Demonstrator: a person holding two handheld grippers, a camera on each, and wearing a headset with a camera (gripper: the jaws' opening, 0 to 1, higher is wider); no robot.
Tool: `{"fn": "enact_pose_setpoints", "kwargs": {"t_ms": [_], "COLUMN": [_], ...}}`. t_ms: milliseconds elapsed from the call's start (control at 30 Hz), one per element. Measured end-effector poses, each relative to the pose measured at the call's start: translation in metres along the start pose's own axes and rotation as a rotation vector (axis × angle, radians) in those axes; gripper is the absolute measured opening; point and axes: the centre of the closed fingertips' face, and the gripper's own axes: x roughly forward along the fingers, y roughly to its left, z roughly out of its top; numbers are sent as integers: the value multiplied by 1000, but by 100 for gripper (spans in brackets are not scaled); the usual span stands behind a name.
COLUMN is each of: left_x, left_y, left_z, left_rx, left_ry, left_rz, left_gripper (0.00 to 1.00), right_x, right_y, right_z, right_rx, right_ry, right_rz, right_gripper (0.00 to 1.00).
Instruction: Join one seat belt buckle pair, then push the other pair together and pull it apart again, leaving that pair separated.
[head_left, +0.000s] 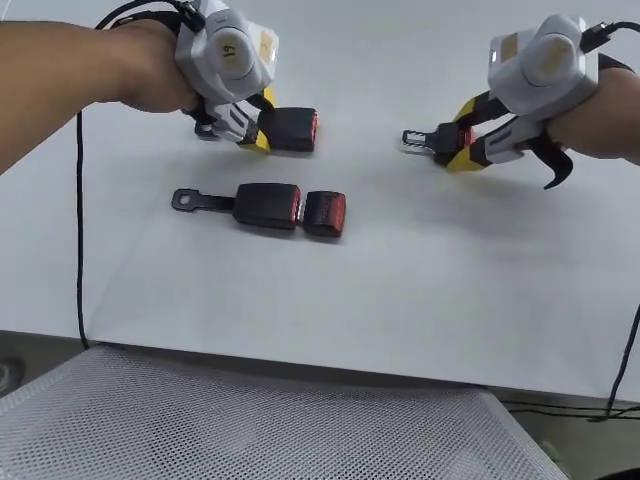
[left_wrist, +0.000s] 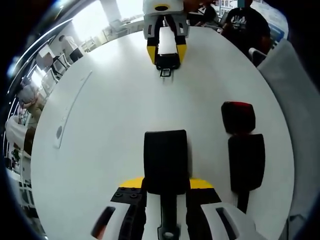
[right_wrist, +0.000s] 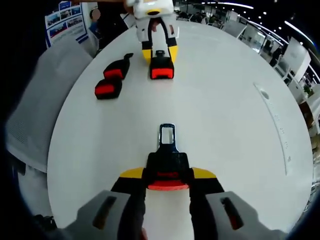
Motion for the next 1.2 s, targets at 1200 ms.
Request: {"fn": "enact_pose_setpoints", "kwargs": {"t_ms": [1200], "left_x": [3], "left_y": [4], "left_z": [-5], "left_rx": [18], "left_ry": [15], "left_rz": [2], "left_gripper": [30], "right_x": [50], "right_y": [3], "right_z": [94], "right_rx": [-11], "right_ry": [-74], "right_rz": [-12], "right_gripper": [33]}}
